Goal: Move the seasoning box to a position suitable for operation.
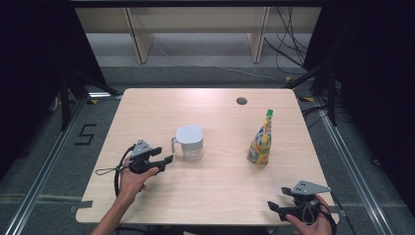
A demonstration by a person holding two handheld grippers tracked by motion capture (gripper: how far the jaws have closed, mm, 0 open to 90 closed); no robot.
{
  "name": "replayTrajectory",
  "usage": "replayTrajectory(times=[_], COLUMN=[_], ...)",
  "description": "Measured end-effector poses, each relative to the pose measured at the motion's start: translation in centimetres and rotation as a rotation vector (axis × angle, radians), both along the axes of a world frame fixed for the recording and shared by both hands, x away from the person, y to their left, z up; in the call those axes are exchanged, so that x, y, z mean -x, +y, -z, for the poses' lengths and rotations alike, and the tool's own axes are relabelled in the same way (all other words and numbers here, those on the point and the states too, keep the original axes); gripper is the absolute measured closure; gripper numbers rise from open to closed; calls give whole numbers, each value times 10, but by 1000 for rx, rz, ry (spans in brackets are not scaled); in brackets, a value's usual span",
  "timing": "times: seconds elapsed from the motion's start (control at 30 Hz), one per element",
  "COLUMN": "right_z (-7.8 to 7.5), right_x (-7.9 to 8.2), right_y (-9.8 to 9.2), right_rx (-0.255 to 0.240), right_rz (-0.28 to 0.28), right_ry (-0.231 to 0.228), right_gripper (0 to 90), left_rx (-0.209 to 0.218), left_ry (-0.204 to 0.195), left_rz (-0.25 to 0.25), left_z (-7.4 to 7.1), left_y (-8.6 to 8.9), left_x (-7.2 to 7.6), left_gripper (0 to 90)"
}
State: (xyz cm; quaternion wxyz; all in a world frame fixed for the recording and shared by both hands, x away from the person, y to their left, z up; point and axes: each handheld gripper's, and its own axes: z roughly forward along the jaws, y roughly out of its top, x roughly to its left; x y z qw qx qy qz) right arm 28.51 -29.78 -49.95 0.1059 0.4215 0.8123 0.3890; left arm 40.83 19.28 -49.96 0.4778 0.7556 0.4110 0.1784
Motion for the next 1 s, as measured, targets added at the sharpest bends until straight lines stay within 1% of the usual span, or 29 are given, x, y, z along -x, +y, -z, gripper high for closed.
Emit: replayTrajectory(times=[0.03, 0.07, 0.1, 0.13, 0.17, 0.2, 0.23, 0.27, 0.3, 0.37, 0.43, 0.5, 0.53, 0.57, 0.6, 0.67, 0.7, 0.73, 0.77, 0.8, 0.83, 0.87, 0.93, 0.97, 1.0], right_z=[0, 0, 0, 0, 0, 0, 0, 0, 0, 0, 0, 0, 0, 0, 0, 0, 0, 0, 0, 0, 0, 0, 1, 1, 0], right_x=[-1, -1, -1, -1, -1, -1, 0, -1, 0, -1, -1, 0, -1, -1, -1, 0, 0, 0, 0, -1, -1, -1, -1, -1, -1], right_y=[-1, -1, -1, -1, -1, -1, 0, -1, -1, 0, 0, -1, -1, -1, -1, 0, 0, 0, 0, -1, -1, -1, -1, -1, -1], right_rx=[6, 6, 8, 8, 8, 8, 4, 8, 12, 11, 12, 5, 10, 10, 9, 5, 5, 3, 3, 11, 11, 11, 11, 16, 20], right_rz=[-3, -3, -2, -1, -1, -3, 0, -3, -5, -5, -2, -3, -2, -2, -3, -1, -1, -2, -2, -4, -9, -9, -10, -9, -8], right_ry=[-15, -15, -20, -20, -20, -18, -5, -16, -14, -19, -16, -11, -19, -19, -15, 1, 1, 1, 1, -12, -6, -7, -9, -8, -11], right_gripper=[237, 237, 237, 237, 237, 237, 237, 237, 236, 237, 237, 237, 236, 236, 237, 237, 237, 237, 237, 237, 237, 236, 237, 237, 237], left_rx=[-11, -11, -28, -32, -32, -37, -32, -32, -43, -39, -41, -48, -56, -56, -36, -14, -14, 6, 4, 13, 13, 13, 13, -2, -5], left_ry=[-3, -3, -19, -18, -18, -22, -19, -18, -28, -29, -30, -27, -30, -30, -25, -24, -24, -26, -34, -33, -33, -51, -59, -68, -73], left_rz=[10, 10, 17, 12, 12, 13, 3, 3, 8, 10, 19, 19, 5, 5, 6, 3, 3, 6, 8, 7, 7, 13, 18, 19, 25], left_z=[0, 0, 0, 0, 0, 1, 2, 3, 4, 5, 7, 8, 8, 8, 8, 8, 8, 8, 8, 8, 8, 7, 7, 7, 8], left_y=[-1, -1, -4, -5, -5, -7, -8, -8, -8, -10, -14, -15, -15, -15, -14, -15, -15, -15, -16, -17, -17, -18, -18, -18, -18], left_x=[-2, -2, -7, -8, -8, -13, -16, -19, -21, -23, -28, -30, -33, -33, -36, -38, -38, -38, -39, -40, -40, -42, -44, -44, -44], left_gripper=[403, 424, 427, 436, 451, 455, 462, 472, 484, 492, 525, 536, 550, 565, 576, 593, 610, 619, 625, 628, 637, 656, 674, 679, 686])
